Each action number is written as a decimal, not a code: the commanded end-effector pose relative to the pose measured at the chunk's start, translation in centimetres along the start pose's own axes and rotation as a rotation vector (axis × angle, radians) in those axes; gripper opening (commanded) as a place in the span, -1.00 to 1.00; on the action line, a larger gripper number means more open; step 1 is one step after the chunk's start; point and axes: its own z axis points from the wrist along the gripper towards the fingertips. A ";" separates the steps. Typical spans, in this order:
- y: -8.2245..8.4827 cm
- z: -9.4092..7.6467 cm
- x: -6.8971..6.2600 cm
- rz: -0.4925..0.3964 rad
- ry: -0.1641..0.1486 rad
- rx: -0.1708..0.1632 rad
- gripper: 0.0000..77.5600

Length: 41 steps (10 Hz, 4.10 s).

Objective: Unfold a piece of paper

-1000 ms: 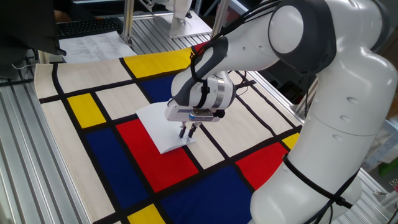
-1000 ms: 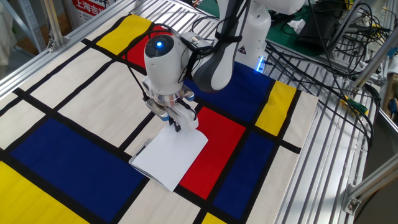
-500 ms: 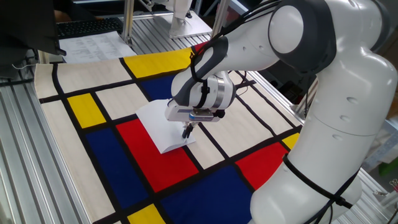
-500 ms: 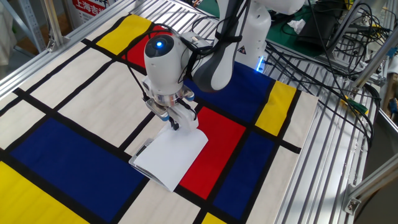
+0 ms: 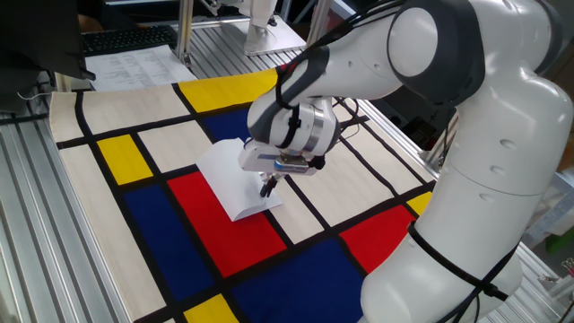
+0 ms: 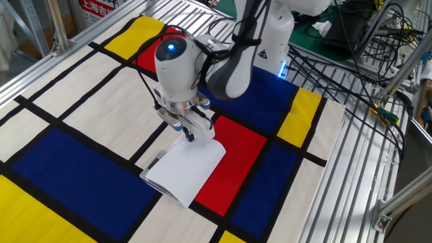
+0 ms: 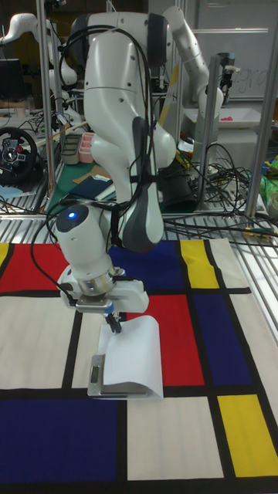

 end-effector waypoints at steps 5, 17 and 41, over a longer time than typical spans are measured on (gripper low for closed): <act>2.9 -1.8 -0.1 0.027 0.015 0.001 -0.97; 8.0 -3.8 1.8 0.115 0.077 -0.049 -0.97; 14.2 -3.2 3.6 0.170 0.100 -0.032 -0.97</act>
